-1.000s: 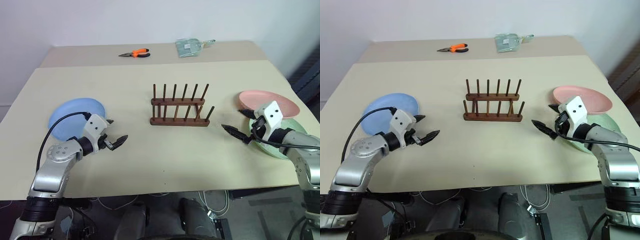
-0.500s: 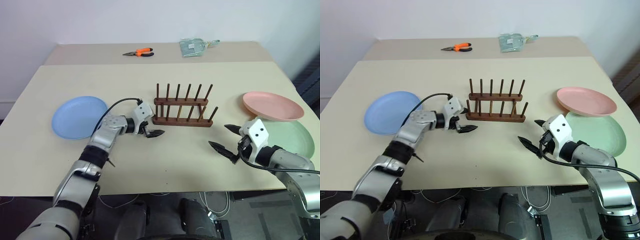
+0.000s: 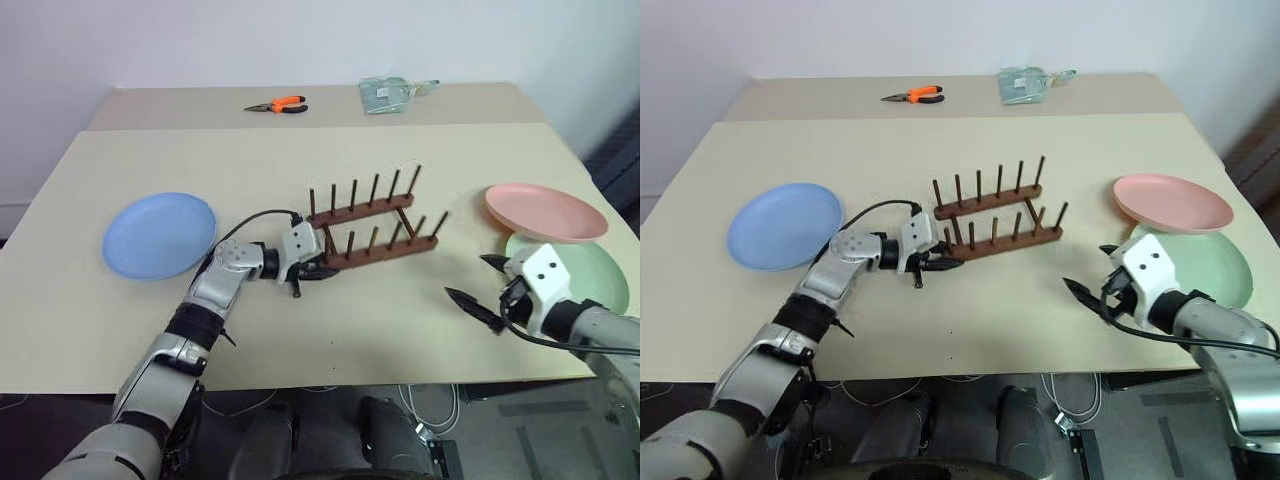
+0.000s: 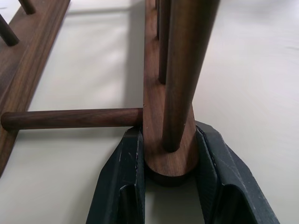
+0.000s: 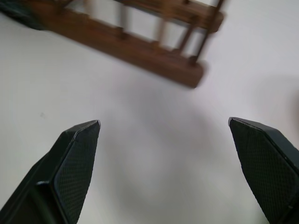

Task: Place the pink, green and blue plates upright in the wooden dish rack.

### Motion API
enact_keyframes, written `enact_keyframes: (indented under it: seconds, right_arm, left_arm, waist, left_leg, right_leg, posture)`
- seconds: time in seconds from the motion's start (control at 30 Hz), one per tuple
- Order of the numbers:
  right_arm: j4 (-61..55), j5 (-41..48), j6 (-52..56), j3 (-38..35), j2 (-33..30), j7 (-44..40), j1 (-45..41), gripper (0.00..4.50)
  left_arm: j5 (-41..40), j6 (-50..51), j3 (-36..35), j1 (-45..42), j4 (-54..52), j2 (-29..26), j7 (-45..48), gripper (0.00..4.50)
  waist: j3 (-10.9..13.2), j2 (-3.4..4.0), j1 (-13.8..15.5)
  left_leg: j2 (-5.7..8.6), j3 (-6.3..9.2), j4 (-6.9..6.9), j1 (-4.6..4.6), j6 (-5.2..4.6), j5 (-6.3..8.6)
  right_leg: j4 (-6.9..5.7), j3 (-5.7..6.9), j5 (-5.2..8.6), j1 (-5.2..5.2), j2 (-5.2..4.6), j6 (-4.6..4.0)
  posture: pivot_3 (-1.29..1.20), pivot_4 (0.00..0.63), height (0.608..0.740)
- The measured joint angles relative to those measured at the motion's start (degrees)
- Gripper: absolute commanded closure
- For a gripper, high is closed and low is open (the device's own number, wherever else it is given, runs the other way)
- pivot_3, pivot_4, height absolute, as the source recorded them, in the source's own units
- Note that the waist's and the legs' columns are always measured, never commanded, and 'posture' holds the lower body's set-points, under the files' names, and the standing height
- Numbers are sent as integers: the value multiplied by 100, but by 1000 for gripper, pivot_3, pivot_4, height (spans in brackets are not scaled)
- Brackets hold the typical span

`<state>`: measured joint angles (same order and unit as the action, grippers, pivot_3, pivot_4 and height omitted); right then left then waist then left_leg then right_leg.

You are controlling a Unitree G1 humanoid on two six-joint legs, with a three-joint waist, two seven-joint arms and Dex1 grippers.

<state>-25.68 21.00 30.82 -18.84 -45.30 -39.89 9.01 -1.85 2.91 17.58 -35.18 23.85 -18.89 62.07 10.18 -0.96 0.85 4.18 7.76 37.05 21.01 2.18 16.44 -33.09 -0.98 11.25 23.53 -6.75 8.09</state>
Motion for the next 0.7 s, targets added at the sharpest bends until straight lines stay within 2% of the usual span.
enact_keyframes:
  seconds: [0.1, 0.13, 0.23, 0.3, 0.33, 0.4, 0.5, 0.57, 0.63, 0.7]
  right_arm:
    - [132, -7, -17, -153, -143, -210, 203, 0]
    - [171, -17, -34, -174, -147, -245, 247, 0]
    - [290, -95, -114, -174, -149, -300, 271, 0]
    - [362, -172, -135, -171, -151, -321, 276, 534]
    - [388, -191, -137, -172, -153, -345, 312, 860]
    - [394, -194, -148, -173, -177, -465, 462, 1834]
    - [385, -169, -153, -171, -187, -648, 648, 3342]
    - [316, -159, -152, -138, -186, -710, 685, 4439]
    - [270, -199, -162, 56, -159, -693, 652, 4500]
    - [273, -342, -255, 415, -28, -583, 485, 4500]
  left_arm:
    - [2, 249, 157, 361, -730, -144, 127, 3725]
    - [1, 367, 168, 415, -855, -157, 123, 2659]
    - [1, 586, 159, 487, -1056, -193, -3, 1219]
    - [10, 703, 119, 507, -1117, -241, -183, 191]
    - [8, 800, 91, 534, -1219, -314, -268, 182]
    - [-19, 1008, -17, 697, -1541, -611, -316, 182]
    - [-291, 1517, -356, 1204, -2192, -1178, -233, 1157]
    - [-613, 1980, -556, 1696, -2839, -1550, -80, 2241]
    - [-809, 2416, -582, 2012, -3404, -1668, -41, 3190]
    - [-841, 2674, -385, 2102, -3683, -1415, -232, 3190]
  waist:
    - [0, 0, 0]
    - [0, 1, -2]
    - [-1, 2, -6]
    - [-1, 1, -10]
    - [0, 1, -15]
    - [-1, 3, -33]
    - [-2, 6, -89]
    - [-1, 9, -140]
    - [0, 10, -140]
    - [4, 12, -79]
  left_leg:
    - [-1, 2, 2, 0, 0, 0]
    - [-1, 1, 3, -1, 0, 0]
    - [-2, 1, 4, -3, 0, 0]
    - [-2, 0, 3, -4, 0, 0]
    - [-2, 0, 2, -4, 0, 0]
    - [-5, -3, -7, -11, 0, 0]
    - [-12, -8, -15, -28, 0, 2]
    - [-16, -8, -20, -42, 0, 3]
    - [-22, -6, -19, -43, 0, 3]
    - [-17, -5, -7, -39, 0, 4]
  right_leg:
    - [0, 1, 6, -3, 0, -4]
    - [0, 0, 11, -3, 0, -12]
    - [-2, 0, 14, -3, 0, -15]
    - [-2, 0, 13, -3, 1, -14]
    - [-2, 0, 8, -2, 1, -5]
    - [-3, -1, 5, -1, 3, 1]
    - [-8, -4, 14, -5, 5, -14]
    - [-7, -5, 19, -17, 3, -15]
    - [-3, -6, 24, -24, -3, -21]
    - [-1, -5, 26, -30, -7, -19]
  posture:
    - [0, 150, 740]
    - [0, 150, 740]
    - [0, 150, 740]
    - [0, 150, 740]
    - [0, 150, 740]
    - [0, 150, 740]
    - [0, 150, 740]
    - [0, 150, 740]
    - [0, 150, 740]
    - [0, 150, 740]
